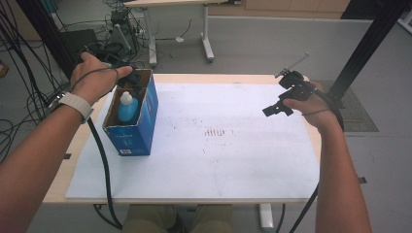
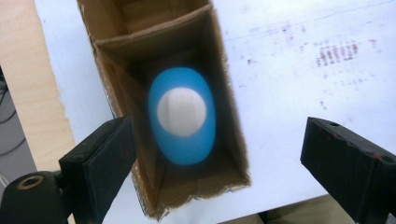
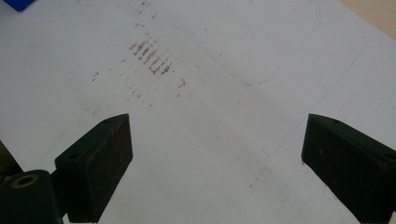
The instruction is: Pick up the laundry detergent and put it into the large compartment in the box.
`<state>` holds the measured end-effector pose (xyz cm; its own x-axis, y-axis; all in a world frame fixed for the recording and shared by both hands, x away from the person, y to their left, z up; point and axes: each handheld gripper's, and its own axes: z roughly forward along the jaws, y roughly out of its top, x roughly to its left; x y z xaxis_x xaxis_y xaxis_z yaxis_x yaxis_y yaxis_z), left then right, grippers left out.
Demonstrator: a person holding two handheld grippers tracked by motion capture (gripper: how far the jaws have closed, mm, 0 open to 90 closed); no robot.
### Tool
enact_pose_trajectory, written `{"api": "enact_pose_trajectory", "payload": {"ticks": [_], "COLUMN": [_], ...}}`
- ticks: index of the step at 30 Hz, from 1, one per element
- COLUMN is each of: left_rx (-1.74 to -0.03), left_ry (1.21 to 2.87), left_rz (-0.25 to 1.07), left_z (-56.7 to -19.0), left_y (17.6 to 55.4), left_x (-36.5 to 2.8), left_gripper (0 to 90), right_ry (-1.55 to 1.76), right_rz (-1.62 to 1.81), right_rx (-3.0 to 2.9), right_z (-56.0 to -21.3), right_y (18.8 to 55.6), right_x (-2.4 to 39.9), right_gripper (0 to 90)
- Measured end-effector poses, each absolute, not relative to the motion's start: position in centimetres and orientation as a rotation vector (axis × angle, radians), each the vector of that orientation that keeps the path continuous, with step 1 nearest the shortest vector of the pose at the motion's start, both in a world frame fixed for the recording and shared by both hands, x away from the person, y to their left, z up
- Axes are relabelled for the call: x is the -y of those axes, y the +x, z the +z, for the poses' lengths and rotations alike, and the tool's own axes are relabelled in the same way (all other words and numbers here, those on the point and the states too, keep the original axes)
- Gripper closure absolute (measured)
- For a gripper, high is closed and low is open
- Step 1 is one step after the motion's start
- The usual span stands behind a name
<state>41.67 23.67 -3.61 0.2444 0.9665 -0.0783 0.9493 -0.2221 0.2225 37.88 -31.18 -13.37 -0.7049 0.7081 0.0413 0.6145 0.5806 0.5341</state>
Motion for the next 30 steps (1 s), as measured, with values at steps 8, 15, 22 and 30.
{"api": "enact_pose_trajectory", "payload": {"ticks": [8, 15, 22, 30], "left_rx": [-1.694, -1.591, -1.508, -1.357], "left_ry": [2.323, 2.338, 2.361, 2.459], "left_rz": [0.123, 0.12, 0.1, 0.119], "left_z": [-0.1, 2.7, 4.3, 5.6], "left_y": [41.1, 40.9, 41.3, 41.9], "left_x": [-24.1, -24.8, -24.8, -23.3], "left_gripper": [9.0, 8.0, 8.0, 10.7], "right_ry": [1.119, 1.132, 1.134, 1.121], "right_rz": [0.778, 0.766, 0.752, 0.734], "right_rx": [-2.629, -2.621, -2.614, -2.612], "right_z": [-13.0, -12.4, -11.7, -10.9], "right_y": [37.7, 37.6, 37.5, 37.4], "right_x": [31.4, 31.6, 31.6, 31.3], "right_gripper": [8.5, 8.5, 8.5, 8.5]}}
